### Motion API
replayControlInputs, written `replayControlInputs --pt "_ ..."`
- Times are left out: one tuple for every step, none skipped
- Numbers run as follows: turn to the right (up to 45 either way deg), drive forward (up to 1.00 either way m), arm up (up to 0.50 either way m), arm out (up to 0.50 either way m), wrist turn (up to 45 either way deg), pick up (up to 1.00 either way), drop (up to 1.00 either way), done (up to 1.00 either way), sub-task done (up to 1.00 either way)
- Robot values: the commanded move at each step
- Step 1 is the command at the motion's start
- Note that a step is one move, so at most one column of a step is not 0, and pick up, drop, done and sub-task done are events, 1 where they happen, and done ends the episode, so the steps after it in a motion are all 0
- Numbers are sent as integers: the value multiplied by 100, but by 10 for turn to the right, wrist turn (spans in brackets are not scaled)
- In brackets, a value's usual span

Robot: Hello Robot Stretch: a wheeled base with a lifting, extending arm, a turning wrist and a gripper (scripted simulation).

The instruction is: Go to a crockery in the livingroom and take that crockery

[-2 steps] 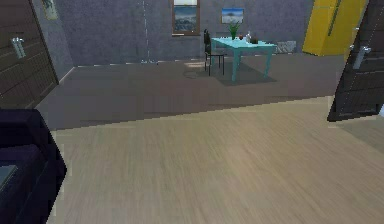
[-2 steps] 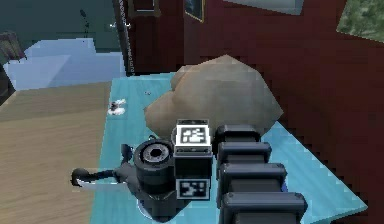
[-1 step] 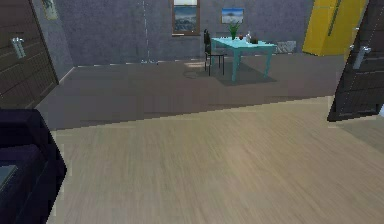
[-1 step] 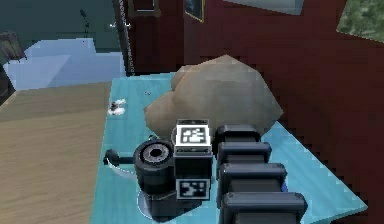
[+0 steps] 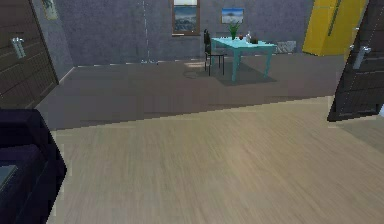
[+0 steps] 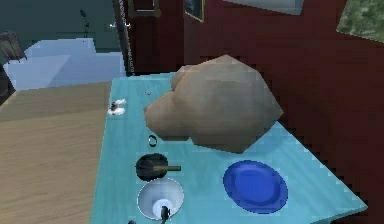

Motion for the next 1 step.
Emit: replayControlInputs --pt "0 0 0 0 0 100 0 0 0"
